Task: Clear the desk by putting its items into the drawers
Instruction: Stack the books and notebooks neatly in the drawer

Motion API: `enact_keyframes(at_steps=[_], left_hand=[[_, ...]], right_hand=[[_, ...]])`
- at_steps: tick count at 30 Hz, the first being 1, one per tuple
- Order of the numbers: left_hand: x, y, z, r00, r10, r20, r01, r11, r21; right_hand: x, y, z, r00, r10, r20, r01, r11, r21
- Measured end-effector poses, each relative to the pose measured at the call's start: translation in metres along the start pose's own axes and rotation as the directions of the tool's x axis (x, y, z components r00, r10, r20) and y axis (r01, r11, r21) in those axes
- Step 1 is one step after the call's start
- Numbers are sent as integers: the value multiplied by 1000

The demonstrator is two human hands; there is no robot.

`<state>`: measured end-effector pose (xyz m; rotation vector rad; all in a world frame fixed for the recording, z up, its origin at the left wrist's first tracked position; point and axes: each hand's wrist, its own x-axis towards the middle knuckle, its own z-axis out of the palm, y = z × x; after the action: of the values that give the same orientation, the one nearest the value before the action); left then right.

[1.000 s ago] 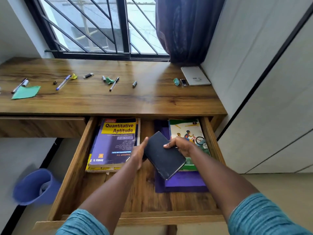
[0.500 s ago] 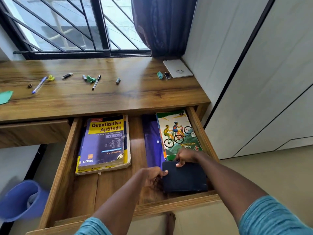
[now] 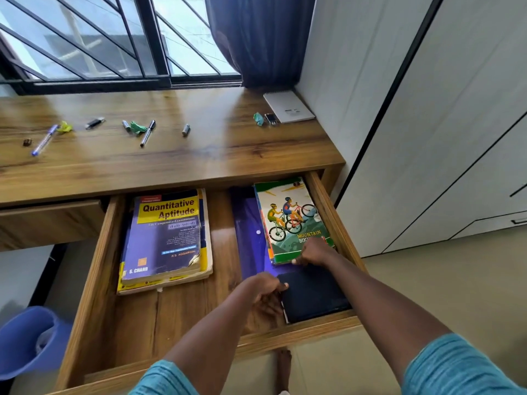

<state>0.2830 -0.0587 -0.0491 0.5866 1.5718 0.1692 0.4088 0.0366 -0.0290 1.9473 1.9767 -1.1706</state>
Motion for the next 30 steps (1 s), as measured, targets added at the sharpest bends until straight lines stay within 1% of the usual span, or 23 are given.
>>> enact_keyframes(at_steps=[1, 2, 3, 4, 5, 6, 8, 9, 10, 13, 17, 19, 22, 23, 25, 27, 30], left_hand=[[4, 3, -5, 997, 32, -68, -33, 999, -11], [8, 7, -11, 986, 67, -153, -70, 997, -16], [13, 12, -17, 965, 106, -240, -112, 994, -12], [16, 17, -23, 940, 137, -312, -144, 990, 0], [20, 22, -27, 915, 166, -367, -173, 985, 16], [21, 27, -30, 893, 191, -407, -190, 981, 44], [26, 34, -33, 859, 226, -460, -195, 974, 116], [28, 36, -33, 846, 244, -475, -195, 969, 150], [29, 39, -32, 841, 259, -475, -198, 964, 176], [39, 44, -28, 842, 274, -465, -199, 958, 205], [41, 48, -29, 829, 237, -507, -167, 969, 180], [41, 51, -33, 818, 228, -529, -162, 972, 168], [32, 66, -43, 790, 231, -567, -174, 973, 154], [31, 74, -48, 778, 239, -581, -192, 971, 143], [24, 94, -56, 741, 284, -609, -250, 958, 142], [15, 120, -65, 697, 355, -624, -327, 931, 164], [8, 162, -80, 640, 470, -608, -431, 875, 222]], right_hand=[[-1, -3, 0, 994, 54, -92, -44, 993, 108], [3, -5, 2, 980, 140, -143, -100, 962, 254], [6, -5, 4, 960, 244, -137, -161, 882, 442], [7, -8, 4, 940, 331, -83, -212, 757, 618], [9, -10, 4, 928, 370, -36, -234, 656, 718], [9, -12, 3, 923, 385, -8, -247, 609, 754], [12, -15, 3, 913, 408, 5, -252, 554, 794], [12, -16, 4, 905, 424, 13, -256, 521, 814], [15, -16, 6, 897, 441, -10, -241, 509, 826], [26, -16, 11, 908, 414, -73, -238, 650, 721], [36, -15, 7, 891, 444, -96, -299, 732, 612], [35, -20, 0, 905, 412, -106, -320, 822, 470], [34, -35, -16, 941, 339, -26, -314, 896, 314], [38, -40, -23, 950, 311, -21, -292, 913, 283], [48, -54, -36, 969, 235, -72, -209, 942, 263], [60, -70, -53, 975, 132, -178, -87, 966, 242], [76, -93, -84, 948, 10, -318, 51, 982, 184]])
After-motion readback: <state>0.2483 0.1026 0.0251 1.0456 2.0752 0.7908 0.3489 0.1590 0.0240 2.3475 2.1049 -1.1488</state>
